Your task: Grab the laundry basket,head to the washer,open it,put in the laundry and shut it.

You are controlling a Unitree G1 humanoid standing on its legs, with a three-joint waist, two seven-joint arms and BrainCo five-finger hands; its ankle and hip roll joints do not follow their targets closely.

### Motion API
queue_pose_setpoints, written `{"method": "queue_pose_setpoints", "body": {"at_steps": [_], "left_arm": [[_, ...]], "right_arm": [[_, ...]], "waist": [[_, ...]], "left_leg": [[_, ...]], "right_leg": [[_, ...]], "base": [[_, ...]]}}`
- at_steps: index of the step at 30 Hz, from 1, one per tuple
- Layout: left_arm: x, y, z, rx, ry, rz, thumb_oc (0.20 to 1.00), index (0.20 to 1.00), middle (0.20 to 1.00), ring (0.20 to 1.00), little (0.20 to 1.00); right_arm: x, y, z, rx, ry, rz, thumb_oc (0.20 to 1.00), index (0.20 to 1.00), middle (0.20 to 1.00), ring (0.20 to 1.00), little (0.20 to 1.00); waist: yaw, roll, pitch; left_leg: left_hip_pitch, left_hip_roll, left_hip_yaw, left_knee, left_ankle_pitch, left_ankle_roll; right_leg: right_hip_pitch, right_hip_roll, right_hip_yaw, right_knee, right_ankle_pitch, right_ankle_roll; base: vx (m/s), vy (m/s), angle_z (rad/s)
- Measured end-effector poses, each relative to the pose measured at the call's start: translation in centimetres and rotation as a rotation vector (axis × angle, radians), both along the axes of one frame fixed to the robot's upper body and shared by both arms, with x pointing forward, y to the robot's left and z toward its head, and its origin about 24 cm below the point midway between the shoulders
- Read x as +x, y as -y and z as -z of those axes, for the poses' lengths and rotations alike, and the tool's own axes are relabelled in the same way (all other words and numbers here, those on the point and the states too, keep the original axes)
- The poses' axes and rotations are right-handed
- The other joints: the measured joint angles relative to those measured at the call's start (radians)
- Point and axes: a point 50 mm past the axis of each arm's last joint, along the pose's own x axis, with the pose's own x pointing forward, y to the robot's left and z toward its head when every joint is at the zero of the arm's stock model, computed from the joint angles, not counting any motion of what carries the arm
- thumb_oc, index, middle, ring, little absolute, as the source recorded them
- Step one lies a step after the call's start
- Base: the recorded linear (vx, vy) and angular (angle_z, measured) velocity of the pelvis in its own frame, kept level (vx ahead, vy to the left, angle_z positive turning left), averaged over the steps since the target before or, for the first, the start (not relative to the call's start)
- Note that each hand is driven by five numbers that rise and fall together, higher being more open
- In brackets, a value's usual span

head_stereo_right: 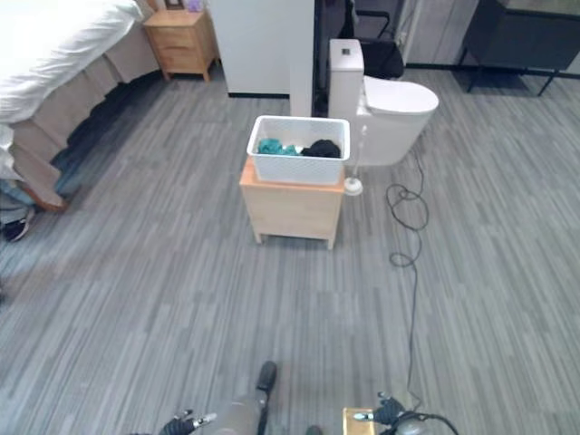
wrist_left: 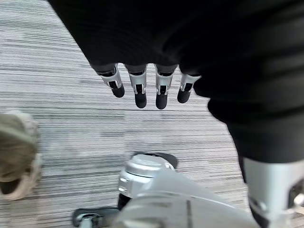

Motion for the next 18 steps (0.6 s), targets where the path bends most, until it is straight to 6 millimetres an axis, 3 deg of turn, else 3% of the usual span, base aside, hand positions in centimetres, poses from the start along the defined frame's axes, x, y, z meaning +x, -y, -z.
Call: {"method": "queue_pose_setpoints", "body": {"at_steps": [1,2,3,4,6,8,9,10,11,12,13,14,15,16,17,18], "left_arm": [[-0.9,0.4,0.2,-0.009,-0.013,0.000,1.000,1.000,1.000,1.000,1.000],[-0.1,0.1,0.0,-0.004,0.006,0.012,1.000,1.000,1.000,1.000,1.000],[1.1,-0.2,-0.4,0.005,0.049,0.023,1.000,1.000,1.000,1.000,1.000],[1.5,-0.6,-0.7,0.017,0.061,0.034,1.000,1.000,1.000,1.000,1.000],[1.8,-1.2,-0.9,0.035,0.068,0.031,1.000,1.000,1.000,1.000,1.000],[2.9,-1.1,-1.2,0.038,0.097,0.039,1.000,1.000,1.000,1.000,1.000],[3.0,-1.2,-1.2,0.041,0.097,0.036,1.000,1.000,1.000,1.000,1.000],[3.3,-1.4,-1.4,0.046,0.104,0.032,1.000,1.000,1.000,1.000,1.000],[4.0,-1.3,-1.5,0.045,0.121,0.037,1.000,1.000,1.000,1.000,1.000],[3.9,-1.1,-1.4,0.039,0.118,0.026,1.000,1.000,1.000,1.000,1.000],[4.0,-1.2,-1.5,0.050,0.113,0.033,1.000,1.000,1.000,1.000,1.000],[4.0,-1.1,-1.4,0.050,0.110,0.042,1.000,1.000,1.000,1.000,1.000],[3.6,-0.9,-1.2,0.047,0.097,0.049,1.000,1.000,1.000,1.000,1.000],[2.3,-0.5,-0.7,0.038,0.060,0.038,1.000,1.000,1.000,1.000,1.000],[1.7,0.3,-0.4,0.018,0.049,0.041,1.000,1.000,1.000,1.000,1.000],[1.4,0.1,-0.4,0.023,0.045,0.039,1.000,1.000,1.000,1.000,1.000]], "right_arm": [[-0.6,0.5,0.0,-0.006,-0.013,0.003,1.000,1.000,1.000,1.000,1.000],[-1.4,0.2,0.3,0.003,-0.033,0.003,1.000,1.000,1.000,1.000,1.000],[-0.8,-0.1,0.2,0.018,-0.015,-0.006,1.000,1.000,1.000,1.000,1.000],[-0.6,0.1,0.0,0.025,0.009,0.015,1.000,1.000,1.000,1.000,1.000],[-0.6,0.1,0.0,0.023,0.012,-0.002,1.000,1.000,1.000,1.000,1.000],[-0.8,0.5,-0.1,0.011,0.010,-0.001,1.000,1.000,1.000,1.000,1.000],[-0.4,0.5,-0.2,0.011,0.021,-0.009,1.000,1.000,1.000,1.000,1.000],[-0.2,0.2,-0.2,0.020,0.029,-0.011,1.000,1.000,1.000,1.000,1.000],[-0.2,0.2,-0.2,0.022,0.034,-0.010,1.000,1.000,1.000,1.000,1.000],[0.0,0.4,-0.4,0.016,0.039,-0.014,1.000,1.000,1.000,1.000,1.000],[0.1,0.6,-0.5,0.024,0.065,0.011,1.000,1.000,1.000,1.000,1.000],[0.3,0.6,-0.6,0.027,0.074,0.017,1.000,1.000,1.000,1.000,1.000],[0.2,0.7,-0.6,0.029,0.068,0.035,1.000,1.000,1.000,1.000,1.000],[0.1,0.7,-0.5,0.028,0.062,0.045,1.000,1.000,1.000,1.000,1.000],[-0.5,1.1,-0.5,0.026,0.058,0.066,1.000,1.000,1.000,1.000,1.000],[-0.7,1.1,-0.4,0.027,0.055,0.071,1.000,1.000,1.000,1.000,1.000]], "waist": [[-0.003,0.026,-0.024],[-0.022,0.021,-0.035],[-0.043,0.030,-0.009],[-0.066,0.029,-0.003],[-0.075,0.033,-0.003],[-0.085,0.048,0.001],[-0.101,0.064,0.005],[-0.110,0.053,0.011],[-0.121,0.053,0.016],[-0.127,0.053,0.016],[-0.163,0.025,0.023],[-0.176,0.009,0.031],[-0.178,0.014,0.043],[-0.193,0.033,0.031],[-0.204,0.060,0.012],[-0.206,0.061,0.008]], "left_leg": [[0.046,0.024,0.027,-0.043,0.007,0.017],[0.078,0.001,0.029,-0.049,-0.005,0.005],[0.106,0.004,0.038,-0.028,-0.051,0.061],[0.137,-0.004,0.036,-0.029,-0.075,0.063],[0.193,-0.025,0.046,-0.026,-0.104,0.082],[0.235,-0.026,0.036,-0.017,-0.166,0.098],[0.263,-0.012,0.025,-0.034,-0.163,0.081],[0.277,-0.017,0.019,-0.032,-0.161,0.076],[0.298,-0.022,0.002,-0.024,-0.207,0.008],[0.302,-0.026,-0.014,-0.014,-0.250,-0.016],[0.315,-0.067,-0.052,0.001,-0.280,-0.014],[0.350,-0.077,-0.062,-0.004,-0.294,0.010],[0.403,-0.070,-0.060,-0.022,-0.302,0.019],[0.454,-0.038,-0.061,-0.049,-0.333,-0.019],[0.500,0.005,-0.062,-0.071,-0.360,-0.006],[0.531,0.024,-0.069,-0.077,-0.373,-0.023]], "right_leg": [[-0.035,0.013,-0.019,0.112,-0.035,0.035],[-0.090,-0.006,-0.022,0.262,-0.060,0.057],[-0.282,-0.035,-0.026,0.674,0.022,0.121],[-0.350,-0.069,-0.045,0.826,0.103,0.146],[-0.404,-0.141,-0.071,0.918,0.099,0.129],[-0.435,-0.172,-0.099,0.850,0.060,0.095],[-0.420,-0.167,-0.126,0.645,0.024,0.076],[-0.418,-0.166,-0.126,0.548,0.026,0.082],[-0.454,-0.169,-0.122,0.417,0.033,0.098],[-0.461,-0.168,-0.118,0.287,0.053,0.112],[-0.494,-0.223,-0.070,0.009,0.162,0.171],[-0.500,-0.250,-0.042,-0.065,0.203,0.166],[-0.506,-0.252,-0.042,-0.086,0.237,0.150],[-0.494,-0.245,-0.075,-0.098,0.242,0.158],[-0.495,-0.220,-0.106,-0.045,0.234,0.148],[-0.490,-0.208,-0.102,0.008,0.234,0.153]], "base": [[0.24,0.208,-0.19],[0.38,0.255,-0.13],[0.31,0.191,0.03],[0.38,0.145,-0.05],[0.42,0.012,-0.07],[0.31,-0.056,-0.09],[0.55,-0.224,0.21],[0.55,-0.223,0.36],[0.71,-0.328,0.29],[0.53,-0.219,0.58],[0.90,-0.389,0.72],[0.59,-0.241,0.71],[0.60,-0.280,0.37],[0.46,-0.237,0.28],[0.65,-0.363,0.36],[0.64,-0.401,0.39]]}}
